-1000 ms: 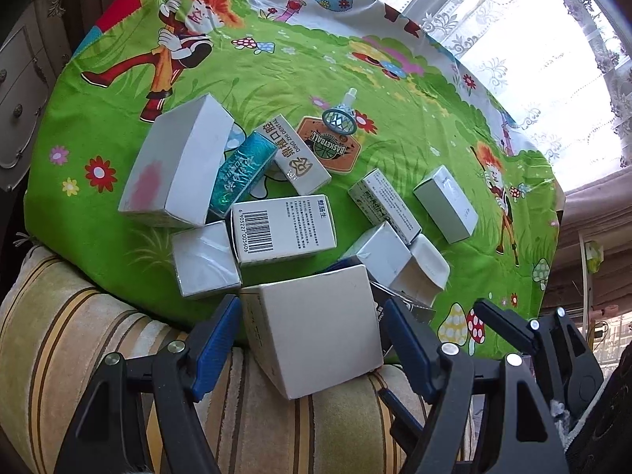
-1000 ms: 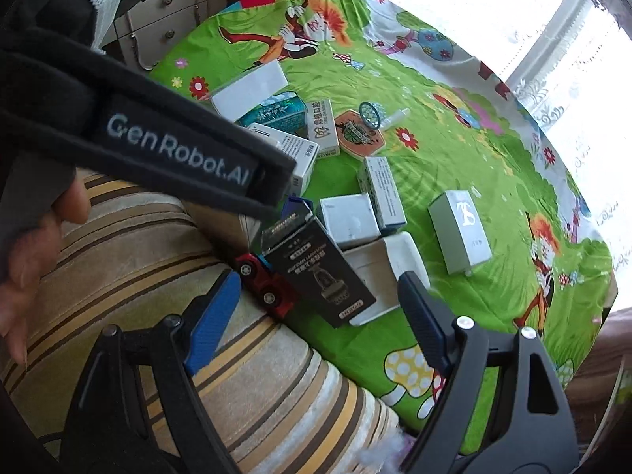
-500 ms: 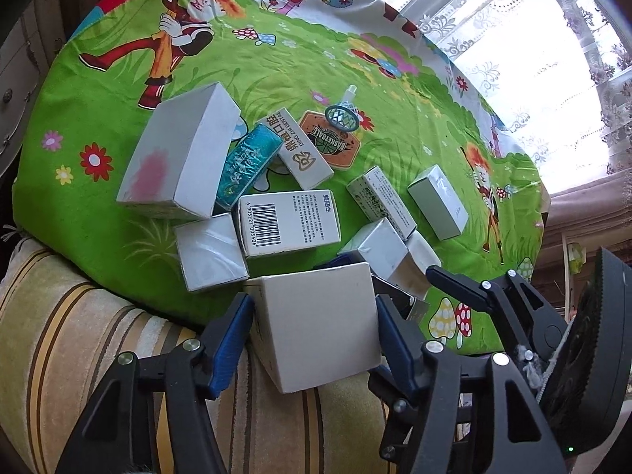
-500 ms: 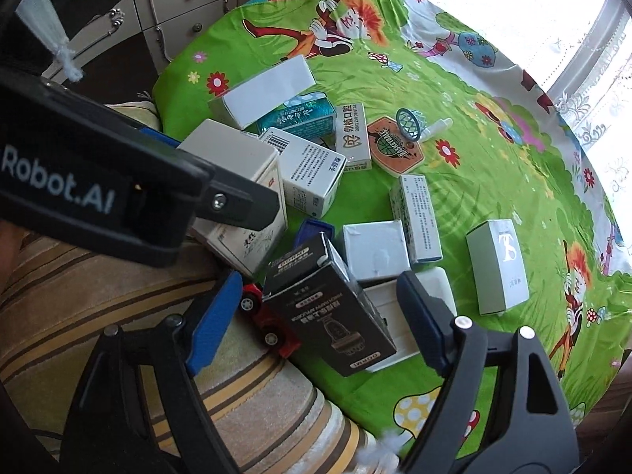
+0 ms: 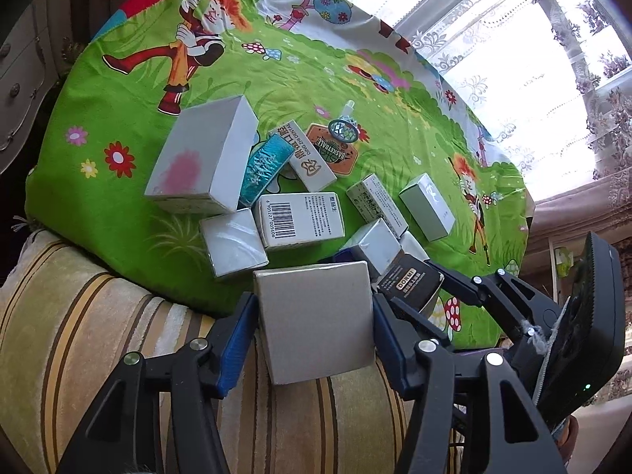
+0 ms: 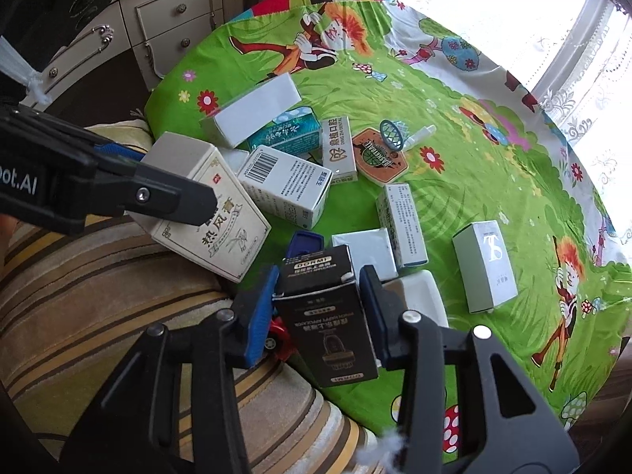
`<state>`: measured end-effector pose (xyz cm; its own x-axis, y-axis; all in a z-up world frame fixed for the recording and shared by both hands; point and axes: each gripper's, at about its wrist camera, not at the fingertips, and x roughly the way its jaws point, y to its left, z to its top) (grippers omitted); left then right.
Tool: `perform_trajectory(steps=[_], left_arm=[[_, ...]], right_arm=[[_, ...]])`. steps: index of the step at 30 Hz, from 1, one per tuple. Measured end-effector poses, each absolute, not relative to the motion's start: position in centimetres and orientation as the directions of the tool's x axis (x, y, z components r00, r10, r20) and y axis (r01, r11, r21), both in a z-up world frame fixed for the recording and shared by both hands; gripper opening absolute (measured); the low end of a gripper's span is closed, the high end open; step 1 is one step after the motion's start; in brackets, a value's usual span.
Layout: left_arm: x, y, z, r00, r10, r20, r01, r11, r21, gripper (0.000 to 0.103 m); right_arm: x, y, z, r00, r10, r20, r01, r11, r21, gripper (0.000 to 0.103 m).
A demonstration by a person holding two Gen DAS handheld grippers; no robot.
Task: Organize rigid objects
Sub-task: 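Grasp the beige cube box with the left gripper while the right grasps the black box, then carry both boxes over the purple box and open both grippers to drop them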
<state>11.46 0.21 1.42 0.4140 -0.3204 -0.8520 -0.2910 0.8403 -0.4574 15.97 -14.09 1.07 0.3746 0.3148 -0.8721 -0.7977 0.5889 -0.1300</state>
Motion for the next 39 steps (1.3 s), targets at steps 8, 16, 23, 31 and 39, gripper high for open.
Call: perform_trajectory(steps=[8, 16, 23, 31, 39], left_arm=[[9.2, -0.7, 4.1, 0.474, -0.286, -0.832, -0.233, 0.871, -0.432, 0.058], [6.8, -3.6, 6.5, 0.517, -0.287, -0.807, -0.13, 0.905, -0.406, 0.058], [5.8, -6.7, 7.6, 0.521, -0.308, -0.796, -0.052, 0.919, -0.39, 0.058], [5.0, -10.0, 8.5, 0.515, -0.331, -0.791, 0.028, 0.929, -0.37, 0.058], [4.4, -13.6, 8.9, 0.483, -0.384, -0.787, 0.116, 0.919, -0.377, 0.058]], right_arm=[[15.0, -16.1, 4.4, 0.445, 0.325, -0.834, -0.715, 0.69, -0.113, 0.046], [12.2, -19.5, 7.0, 0.5, 0.32, -0.805, -0.62, 0.781, -0.074, 0.046], [9.9, -22.6, 7.9, 0.542, 0.292, -0.788, -0.545, 0.836, -0.066, 0.046], [7.9, -26.4, 7.7, 0.557, 0.273, -0.784, -0.464, 0.886, -0.021, 0.046], [5.9, -30.3, 7.2, 0.58, 0.229, -0.782, -0.369, 0.929, -0.001, 0.046]])
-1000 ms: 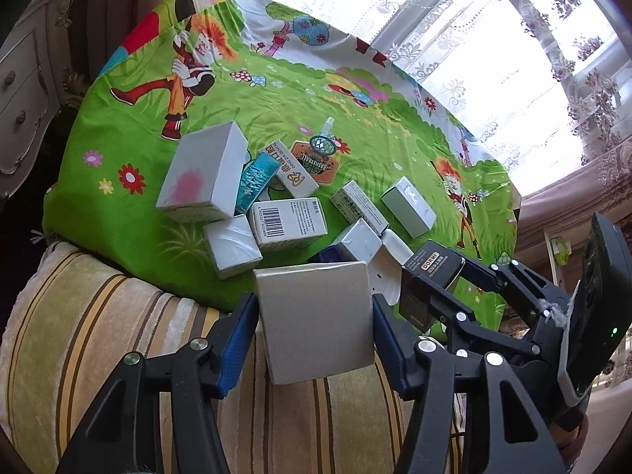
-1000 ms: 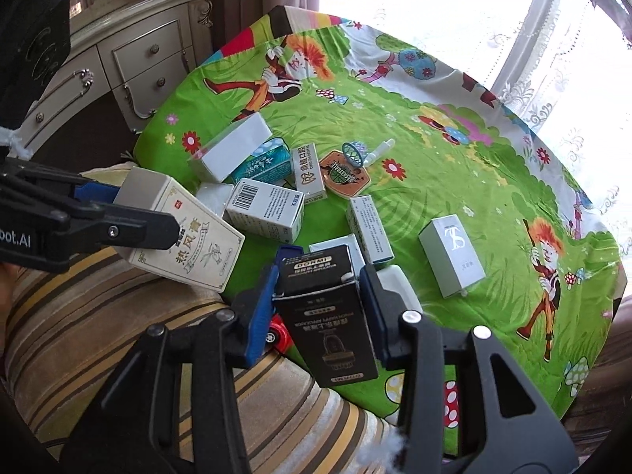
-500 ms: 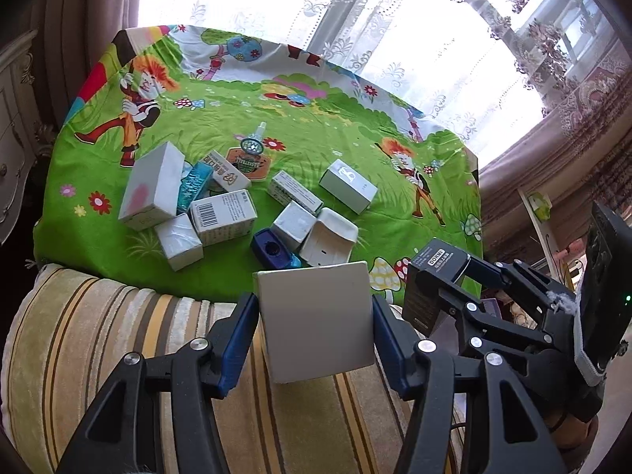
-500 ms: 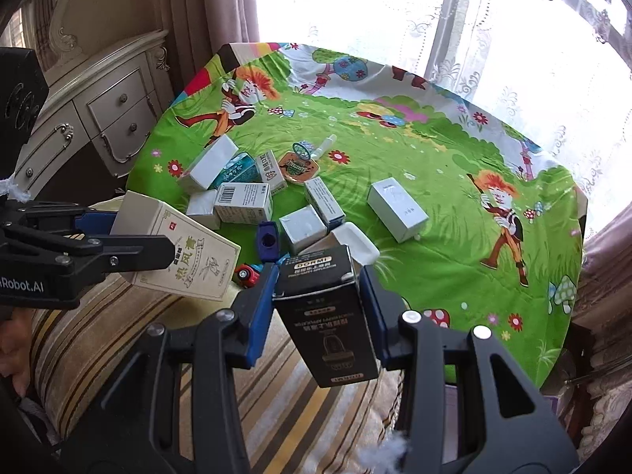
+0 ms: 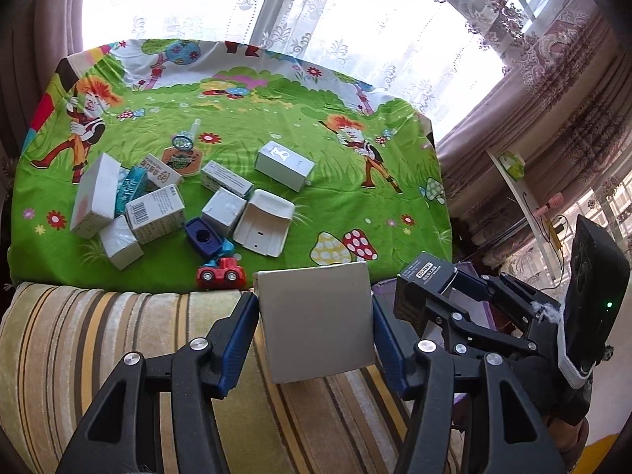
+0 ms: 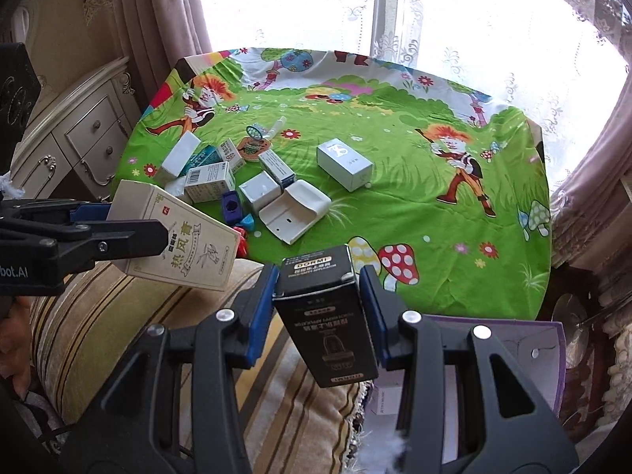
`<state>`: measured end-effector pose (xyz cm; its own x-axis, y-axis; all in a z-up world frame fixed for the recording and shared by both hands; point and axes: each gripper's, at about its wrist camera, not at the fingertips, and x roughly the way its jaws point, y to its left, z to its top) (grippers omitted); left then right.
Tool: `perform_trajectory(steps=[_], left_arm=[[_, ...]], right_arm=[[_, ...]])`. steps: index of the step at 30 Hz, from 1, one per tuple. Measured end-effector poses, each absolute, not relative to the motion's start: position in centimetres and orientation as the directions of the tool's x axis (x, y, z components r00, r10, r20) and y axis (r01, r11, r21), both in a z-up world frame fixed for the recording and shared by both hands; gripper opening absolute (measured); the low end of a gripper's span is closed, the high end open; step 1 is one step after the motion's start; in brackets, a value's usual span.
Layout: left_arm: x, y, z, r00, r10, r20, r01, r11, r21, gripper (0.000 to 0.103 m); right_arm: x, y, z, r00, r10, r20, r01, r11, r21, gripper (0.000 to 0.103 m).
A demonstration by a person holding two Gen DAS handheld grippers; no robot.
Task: Organize rigid objects
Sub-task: 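Carry both boxes over the purple box and open both grippers to drop them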
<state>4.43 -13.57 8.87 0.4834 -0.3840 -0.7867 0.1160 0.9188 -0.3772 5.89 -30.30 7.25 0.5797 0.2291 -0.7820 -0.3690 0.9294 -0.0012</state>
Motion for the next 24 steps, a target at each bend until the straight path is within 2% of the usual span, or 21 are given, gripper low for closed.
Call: perform_trajectory(steps=[10, 21, 24], left_arm=[[3.9, -18.8, 8.7, 0.374, -0.564, -0.736, 0.263, 0.826, -0.499, 0.058], [3.3, -24.3, 7.0, 0.224, -0.681, -0.697, 0.353, 0.723, -0.593, 0.058], [3.4, -25.2, 5.9, 0.159, -0.714, -0.682, 0.34, 0.688, -0.641, 0.065]], right_arm=[[2.7, -36.1, 6.8, 0.612, 0.125, -0.781, -0.193, 0.981, 0.006, 0.047], [-0.2, -42.3, 4.4, 0.593, 0.017, -0.805, -0.002, 1.0, 0.019, 0.047], [-0.9, -43.4, 4.1, 0.581, -0.006, -0.814, 0.025, 1.0, 0.011, 0.047]])
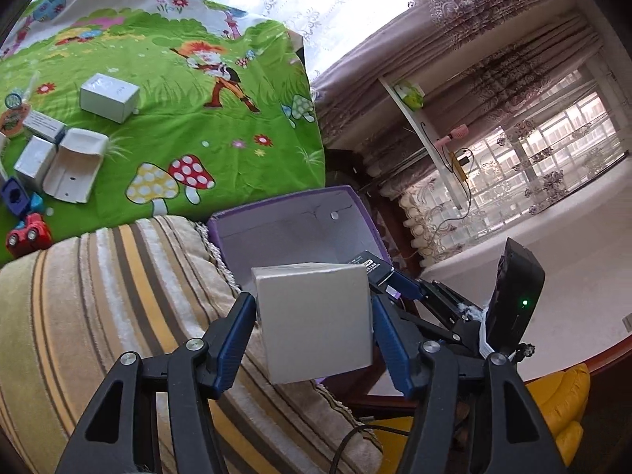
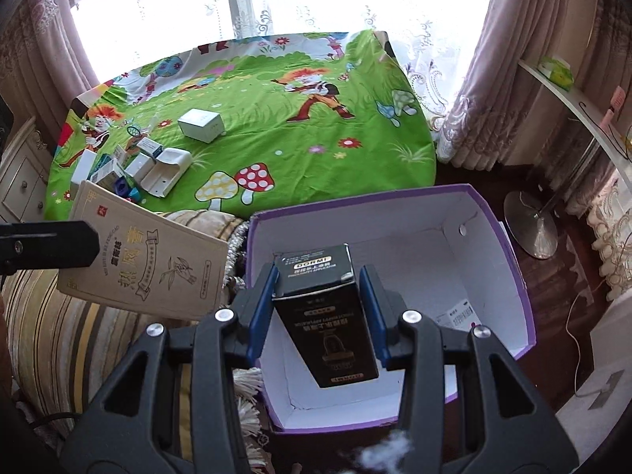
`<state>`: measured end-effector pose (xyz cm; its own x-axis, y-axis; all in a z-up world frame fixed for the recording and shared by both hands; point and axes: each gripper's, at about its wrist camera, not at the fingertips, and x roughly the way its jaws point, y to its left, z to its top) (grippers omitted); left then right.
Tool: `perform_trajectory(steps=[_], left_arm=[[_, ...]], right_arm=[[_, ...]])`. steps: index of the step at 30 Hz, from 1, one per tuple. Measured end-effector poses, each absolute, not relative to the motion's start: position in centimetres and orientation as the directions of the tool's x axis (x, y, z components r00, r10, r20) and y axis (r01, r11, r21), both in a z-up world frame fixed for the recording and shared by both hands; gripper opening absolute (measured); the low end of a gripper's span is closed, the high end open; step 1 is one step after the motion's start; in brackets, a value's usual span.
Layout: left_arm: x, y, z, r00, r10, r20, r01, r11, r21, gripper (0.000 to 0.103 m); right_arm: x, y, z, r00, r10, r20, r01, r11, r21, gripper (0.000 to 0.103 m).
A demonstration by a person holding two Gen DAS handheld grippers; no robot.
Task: Organize rigid objects
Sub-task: 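Carry both boxes over the purple box and open both grippers to drop them, then move both open grippers back over the remaining items on the bed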
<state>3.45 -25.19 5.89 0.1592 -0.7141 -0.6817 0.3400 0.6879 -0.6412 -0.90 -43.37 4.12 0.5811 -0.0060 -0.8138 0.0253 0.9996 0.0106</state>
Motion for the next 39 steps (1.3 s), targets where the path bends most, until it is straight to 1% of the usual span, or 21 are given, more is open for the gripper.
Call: perform_trajectory(steps=[2, 3, 4, 6, 10, 13, 16, 20, 22, 27, 30, 39], left_arm=[[3.5, -25.5, 5.2, 0.136, -0.713, -0.688, 0.324, 0.688, -0.649, 0.077], [3.5, -25.5, 4.9, 0.13, -0.711, -0.691, 0.319, 0.69, -0.65, 0.079], [3.4, -25.6, 4.7, 0.123, -0.71, -0.693, 0.316, 0.69, -0.651, 0.08], [3.3, -25.5, 4.5, 0.12, -0.707, -0.697, 0.317, 0.692, -0.648, 0.08], [2.9, -25.1, 5.2, 0.186, -0.689, -0.7, 0.369, 0.709, -0.601, 0.08], [2.7, -24.7, 5.7, 0.229, -0.674, -0.703, 0.404, 0.723, -0.561, 0.08], [2.7, -24.0, 5.8, 0.262, -0.658, -0.706, 0.413, 0.737, -0.535, 0.08], [2.6, -23.3, 5.9, 0.306, -0.616, -0.726, 0.434, 0.769, -0.47, 0.08], [2.7, -22.7, 5.9, 0.313, -0.608, -0.73, 0.431, 0.775, -0.462, 0.08], [2.9, -20.7, 5.7, 0.362, -0.569, -0.739, 0.402, 0.81, -0.427, 0.08], [3.2, -19.2, 5.4, 0.385, -0.542, -0.747, 0.367, 0.833, -0.414, 0.08], [3.9, -13.0, 4.5, 0.444, -0.492, -0.749, 0.231, 0.87, -0.436, 0.079]], right_arm=[[-1.3, -44.0, 4.1, 0.582, -0.013, -0.813, 0.044, 0.999, 0.015, 0.048], [-1.4, -44.4, 4.1, 0.58, -0.015, -0.815, 0.053, 0.998, 0.019, 0.055], [-1.5, -44.7, 4.0, 0.576, -0.023, -0.817, 0.064, 0.998, 0.017, 0.068], [-1.7, -45.0, 4.0, 0.578, -0.048, -0.815, 0.083, 0.997, 0.0, 0.074], [-1.6, -45.4, 4.0, 0.575, -0.034, -0.817, 0.09, 0.996, 0.023, 0.076], [-1.7, -45.3, 4.2, 0.579, -0.046, -0.814, 0.09, 0.996, 0.008, 0.076], [-1.7, -45.6, 4.3, 0.579, -0.043, -0.814, 0.1, 0.995, 0.018, 0.077], [-1.6, -45.1, 4.2, 0.578, -0.036, -0.815, 0.093, 0.995, 0.022, 0.077], [-1.5, -44.8, 4.3, 0.58, -0.025, -0.814, 0.085, 0.996, 0.03, 0.077], [-1.3, -43.7, 4.6, 0.589, -0.026, -0.808, 0.066, 0.998, 0.016, 0.077], [-1.1, -43.0, 4.9, 0.595, 0.002, -0.804, 0.048, 0.998, 0.039, 0.077], [0.2, -39.4, 4.8, 0.583, 0.089, -0.808, -0.045, 0.996, 0.078, 0.077]])
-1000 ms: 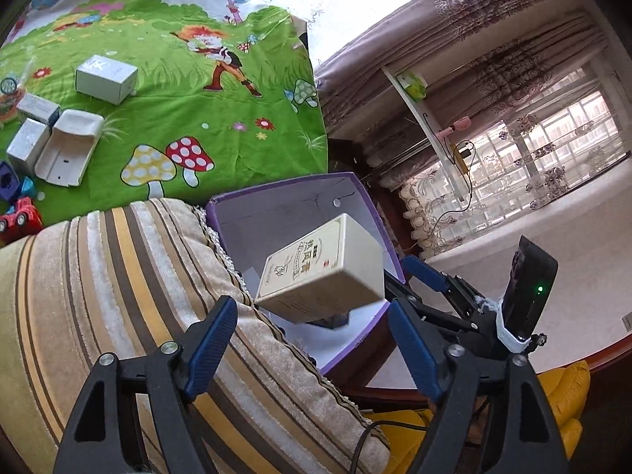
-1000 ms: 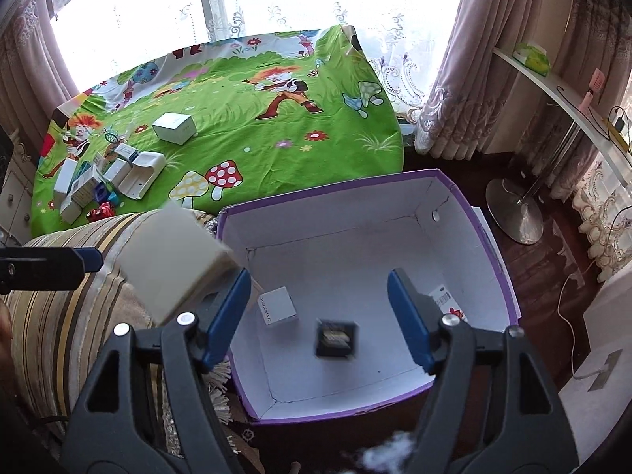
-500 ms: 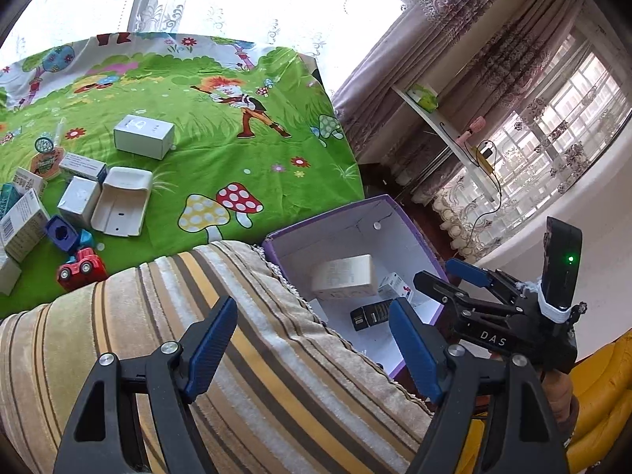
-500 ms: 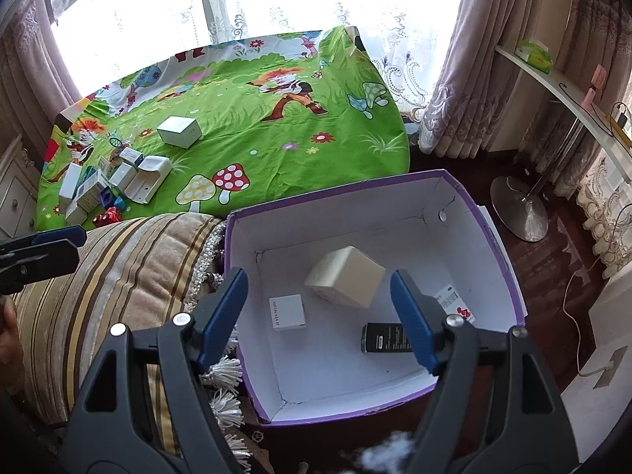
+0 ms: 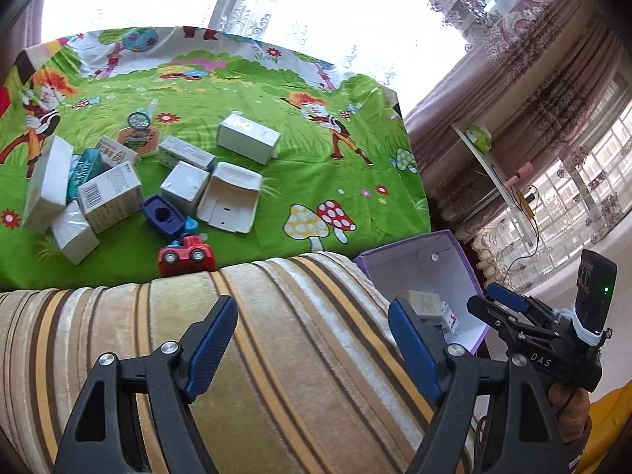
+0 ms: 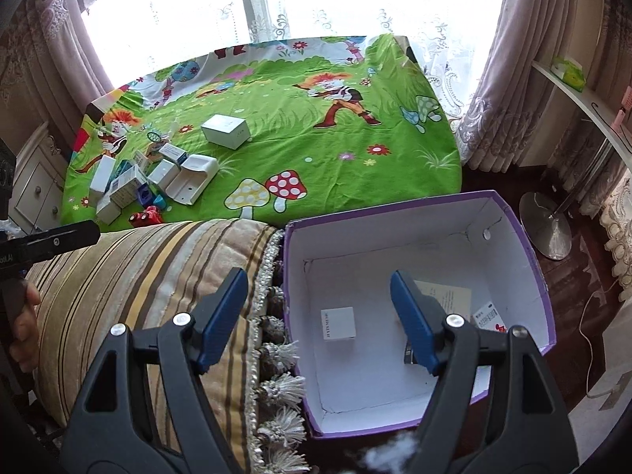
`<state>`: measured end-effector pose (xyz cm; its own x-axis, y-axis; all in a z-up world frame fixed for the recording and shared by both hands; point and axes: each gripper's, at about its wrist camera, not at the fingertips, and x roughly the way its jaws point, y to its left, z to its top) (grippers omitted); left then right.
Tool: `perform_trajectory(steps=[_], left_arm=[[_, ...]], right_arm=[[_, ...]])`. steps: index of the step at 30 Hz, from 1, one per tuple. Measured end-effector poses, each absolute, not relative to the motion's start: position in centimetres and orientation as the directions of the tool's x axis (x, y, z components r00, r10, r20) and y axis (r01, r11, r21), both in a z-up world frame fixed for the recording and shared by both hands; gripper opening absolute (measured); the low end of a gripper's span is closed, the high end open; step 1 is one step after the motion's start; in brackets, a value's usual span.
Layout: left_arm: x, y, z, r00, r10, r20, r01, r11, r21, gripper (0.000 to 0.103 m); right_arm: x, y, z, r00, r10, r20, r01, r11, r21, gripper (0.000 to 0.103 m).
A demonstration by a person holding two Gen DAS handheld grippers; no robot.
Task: Organize rigid objects
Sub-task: 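Move both open grippers back over the remaining items on the bed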
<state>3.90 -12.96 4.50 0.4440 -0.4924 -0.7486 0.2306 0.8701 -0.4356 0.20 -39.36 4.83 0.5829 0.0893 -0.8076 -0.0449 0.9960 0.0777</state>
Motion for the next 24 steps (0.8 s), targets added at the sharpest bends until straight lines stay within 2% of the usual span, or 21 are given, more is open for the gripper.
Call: perform_trajectory(steps=[24], left_arm=[[5.5, -0.6, 2.5, 0.509, -0.385, -0.77, 0.002, 0.895, -0.446, 0.079]], right_arm=[[5.4, -28.3, 3.6, 0.48, 0.221, -0.849, -0.273, 0.957, 0.095, 0.077]])
